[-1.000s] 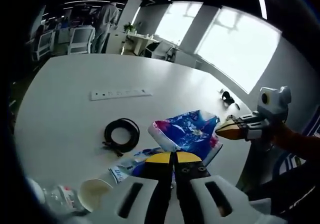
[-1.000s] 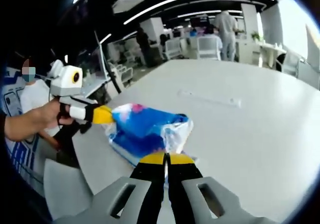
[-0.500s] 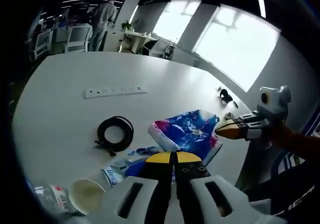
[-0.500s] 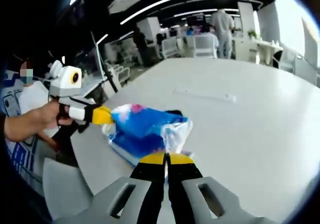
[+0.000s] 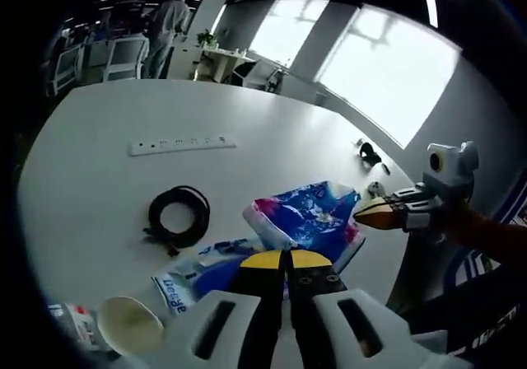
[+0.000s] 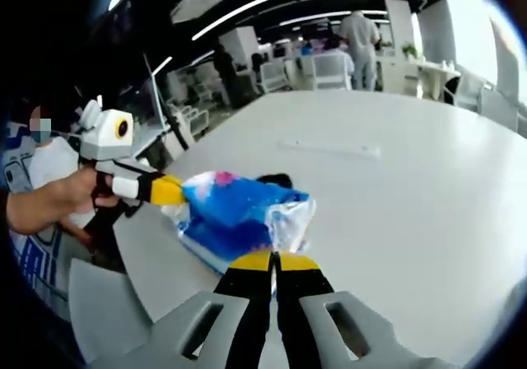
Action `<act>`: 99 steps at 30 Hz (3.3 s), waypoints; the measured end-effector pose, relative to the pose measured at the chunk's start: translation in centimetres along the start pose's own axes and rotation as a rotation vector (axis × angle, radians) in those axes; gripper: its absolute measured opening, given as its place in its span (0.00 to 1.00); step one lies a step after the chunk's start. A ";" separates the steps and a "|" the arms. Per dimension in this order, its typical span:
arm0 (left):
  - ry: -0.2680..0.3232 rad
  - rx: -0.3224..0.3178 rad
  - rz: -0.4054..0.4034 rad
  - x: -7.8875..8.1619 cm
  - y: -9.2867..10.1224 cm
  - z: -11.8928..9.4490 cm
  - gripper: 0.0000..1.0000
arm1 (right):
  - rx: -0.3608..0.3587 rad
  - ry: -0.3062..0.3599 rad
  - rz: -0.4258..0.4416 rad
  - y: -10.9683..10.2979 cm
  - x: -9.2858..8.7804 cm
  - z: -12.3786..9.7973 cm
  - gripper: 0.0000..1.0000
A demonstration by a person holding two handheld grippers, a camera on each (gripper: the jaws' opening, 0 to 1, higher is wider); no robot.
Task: Arrange the tabletop items into an orderly group along one side of the table until the central work area is clear of visible clutter.
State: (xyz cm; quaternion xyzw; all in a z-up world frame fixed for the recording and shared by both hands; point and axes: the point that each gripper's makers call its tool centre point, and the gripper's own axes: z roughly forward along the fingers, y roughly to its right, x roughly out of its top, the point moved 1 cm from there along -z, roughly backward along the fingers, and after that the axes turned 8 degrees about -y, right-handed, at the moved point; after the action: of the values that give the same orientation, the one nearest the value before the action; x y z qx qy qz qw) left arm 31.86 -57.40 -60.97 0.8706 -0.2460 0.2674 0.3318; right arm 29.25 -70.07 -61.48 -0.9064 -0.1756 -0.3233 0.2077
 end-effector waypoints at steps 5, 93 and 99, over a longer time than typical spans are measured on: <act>-0.006 -0.007 0.000 -0.1 0.3 0.7 0.00 | -0.006 -0.003 0.008 0.5 -0.5 -0.1 0.00; -0.117 -0.059 0.027 -2.3 3.0 12.2 0.00 | -0.097 -0.060 0.084 10.1 -7.0 0.3 0.00; -0.122 -0.055 0.031 -2.7 2.9 12.9 0.00 | -0.103 -0.064 0.088 10.5 -7.4 0.7 0.00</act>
State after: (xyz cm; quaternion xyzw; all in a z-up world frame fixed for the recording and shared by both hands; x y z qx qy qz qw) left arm 32.06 -67.76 -69.60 0.8719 -0.2866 0.2123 0.3356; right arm 28.98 -80.01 -69.62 -0.9327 -0.1252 -0.2931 0.1690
